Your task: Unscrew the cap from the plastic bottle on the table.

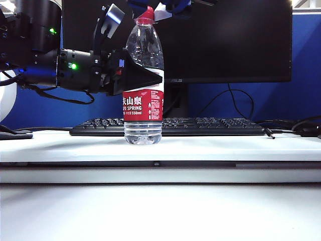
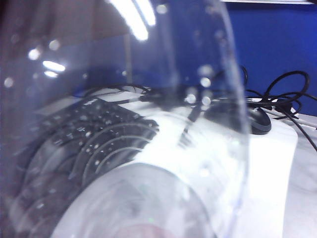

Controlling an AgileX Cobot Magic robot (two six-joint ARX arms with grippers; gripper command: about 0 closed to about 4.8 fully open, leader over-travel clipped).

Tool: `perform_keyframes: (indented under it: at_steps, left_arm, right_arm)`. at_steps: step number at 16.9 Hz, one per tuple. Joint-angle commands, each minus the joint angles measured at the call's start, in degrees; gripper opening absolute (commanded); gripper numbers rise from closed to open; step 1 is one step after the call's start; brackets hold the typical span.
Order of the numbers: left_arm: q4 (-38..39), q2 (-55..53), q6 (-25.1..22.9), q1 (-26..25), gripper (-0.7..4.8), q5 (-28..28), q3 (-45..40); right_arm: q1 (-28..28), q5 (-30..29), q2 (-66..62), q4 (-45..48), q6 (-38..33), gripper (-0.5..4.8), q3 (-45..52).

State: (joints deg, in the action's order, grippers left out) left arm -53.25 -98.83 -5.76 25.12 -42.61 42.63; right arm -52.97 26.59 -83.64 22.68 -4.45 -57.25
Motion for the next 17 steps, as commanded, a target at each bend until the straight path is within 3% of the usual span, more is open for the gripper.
perform_keyframes:
  at_steps: [1, 2, 4, 7, 10, 12, 17]
  left_arm:
    - [0.83, 0.04, -0.44, 0.15, 2.37, -1.2, 0.13]
    - [0.76, 0.04, -0.44, 0.15, 2.37, -1.2, 0.13]
    - [0.63, 0.04, 0.17, 0.17, 2.36, -1.66, 0.13]
    - [0.46, 0.04, 0.28, 0.17, 2.37, -2.67, 0.13]
    - [0.44, 0.04, 0.28, 0.17, 2.37, -2.67, 0.13]
    - [0.37, 0.04, 0.26, 0.26, 2.37, -2.67, 0.13]
    - [0.2, 0.04, 0.22, 1.44, 2.37, -2.45, 0.13]
  right_arm:
    - [2.73, -8.41, 1.86, -5.18, 0.22, 0.89, -0.11]
    - [4.52, -12.33, 2.51, -7.08, 0.2, 0.89, -0.11]
    - [10.29, -30.01, 3.04, -10.32, 0.17, 0.89, -0.11]
    - [16.52, -50.25, 2.99, -10.86, 0.17, 0.89, -0.13]
    - [19.67, -64.3, 2.89, -11.34, -0.07, 0.89, -0.13]
    - [19.67, -67.58, 2.86, -12.0, -0.07, 0.89, -0.13]
    - [19.56, -65.35, 2.99, -12.2, -0.46, 0.98, -0.13]
